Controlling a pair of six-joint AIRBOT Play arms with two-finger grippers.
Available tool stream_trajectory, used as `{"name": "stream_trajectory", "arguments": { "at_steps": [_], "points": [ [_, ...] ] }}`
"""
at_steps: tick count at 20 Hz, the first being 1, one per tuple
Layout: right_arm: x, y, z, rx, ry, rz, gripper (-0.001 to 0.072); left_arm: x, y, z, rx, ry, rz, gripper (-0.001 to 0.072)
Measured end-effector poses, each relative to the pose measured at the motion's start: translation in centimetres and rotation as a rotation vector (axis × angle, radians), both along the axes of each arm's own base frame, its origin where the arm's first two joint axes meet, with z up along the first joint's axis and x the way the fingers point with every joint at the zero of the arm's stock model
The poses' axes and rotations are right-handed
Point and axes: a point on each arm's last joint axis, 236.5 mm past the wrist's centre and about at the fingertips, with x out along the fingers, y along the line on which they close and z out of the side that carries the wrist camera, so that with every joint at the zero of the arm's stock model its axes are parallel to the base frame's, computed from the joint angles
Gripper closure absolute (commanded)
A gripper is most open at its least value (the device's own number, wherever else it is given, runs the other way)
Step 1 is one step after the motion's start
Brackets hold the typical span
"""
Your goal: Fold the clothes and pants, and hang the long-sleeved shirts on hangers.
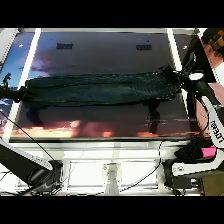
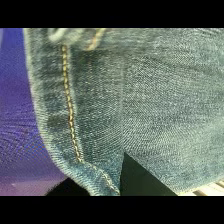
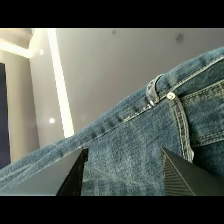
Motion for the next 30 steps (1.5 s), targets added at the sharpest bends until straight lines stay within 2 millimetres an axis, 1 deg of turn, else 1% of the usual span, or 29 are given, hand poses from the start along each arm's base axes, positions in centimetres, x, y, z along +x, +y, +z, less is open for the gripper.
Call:
{"name": "stream_trajectory", "arguments": {
  "at_steps": [1, 3, 6, 9, 10, 11, 12, 13, 15, 17, 19, 21, 22, 24, 27, 30],
  "points": [
    [-0.1, 0.2, 0.0, 0.002, 0.003, 0.007, 0.0276, 0.2, 0.0, 0.6, 0.004, -0.017, -0.008, 0.0678],
    [-0.5, 0.7, 0.0, -0.004, 0.007, 0.043, 0.0277, 0.8, 0.1, 2.3, 0.022, -0.057, -0.016, 0.0678],
    [-1.4, 2.0, 0.7, -0.018, 0.004, 0.129, 0.0277, 1.7, 0.2, 5.7, 0.063, -0.129, -0.03, 0.0678],
    [-2.4, 3.7, 2.3, -0.01, -0.012, 0.199, 0.028, 2.9, -0.7, 10.1, 0.072, -0.225, -0.035, 0.0678],
    [-2.6, 4.4, 2.9, -0.002, -0.022, 0.219, 0.0345, 3.3, -1.3, 11.7, 0.063, -0.264, -0.036, 0.0678],
    [-2.8, 5.4, 3.7, 0.004, -0.035, 0.237, 0.0457, 3.7, -2.0, 13.4, 0.051, -0.302, -0.036, 0.0678],
    [-2.9, 6.5, 4.4, 0.01, -0.049, 0.257, 0.0605, 4.0, -2.7, 15.3, 0.039, -0.346, -0.037, 0.0679],
    [-2.9, 7.9, 5.1, 0.013, -0.065, 0.282, 0.0673, 4.2, -3.4, 17.0, 0.033, -0.382, -0.042, 0.0678],
    [-2.8, 11.3, 6.6, 0.011, -0.109, 0.329, 0.0674, 4.4, -4.9, 20.0, 0.031, -0.442, -0.059, 0.0678],
    [-2.3, 14.9, 8.6, -0.007, -0.179, 0.356, 0.0676, 4.3, -6.6, 22.7, 0.03, -0.487, -0.082, 0.0679],
    [-2.0, 19.3, 10.1, -0.018, -0.243, 0.389, 0.0676, 4.1, -8.5, 24.7, 0.032, -0.521, -0.118, 0.0679],
    [-1.8, 23.8, 10.8, -0.007, -0.284, 0.41, 0.0676, 3.9, -10.5, 26.1, 0.022, -0.533, -0.14, 0.0679],
    [-2.0, 26.2, 10.6, 0.002, -0.289, 0.431, 0.0676, 3.9, -11.5, 26.6, 0.014, -0.535, -0.149, 0.0678],
    [-2.5, 30.8, 9.4, 0.034, -0.275, 0.464, 0.0677, 3.9, -13.5, 27.5, -0.005, -0.537, -0.167, 0.0678],
    [-3.5, 37.2, 6.3, 0.11, -0.204, 0.5, 0.0677, 3.8, -16.0, 28.9, -0.051, -0.552, -0.192, 0.0679],
    [-4.9, 42.7, 3.5, 0.179, -0.126, 0.544, 0.0678, 3.3, -18.0, 30.6, -0.116, -0.577, -0.213, 0.0679]
  ]
}}
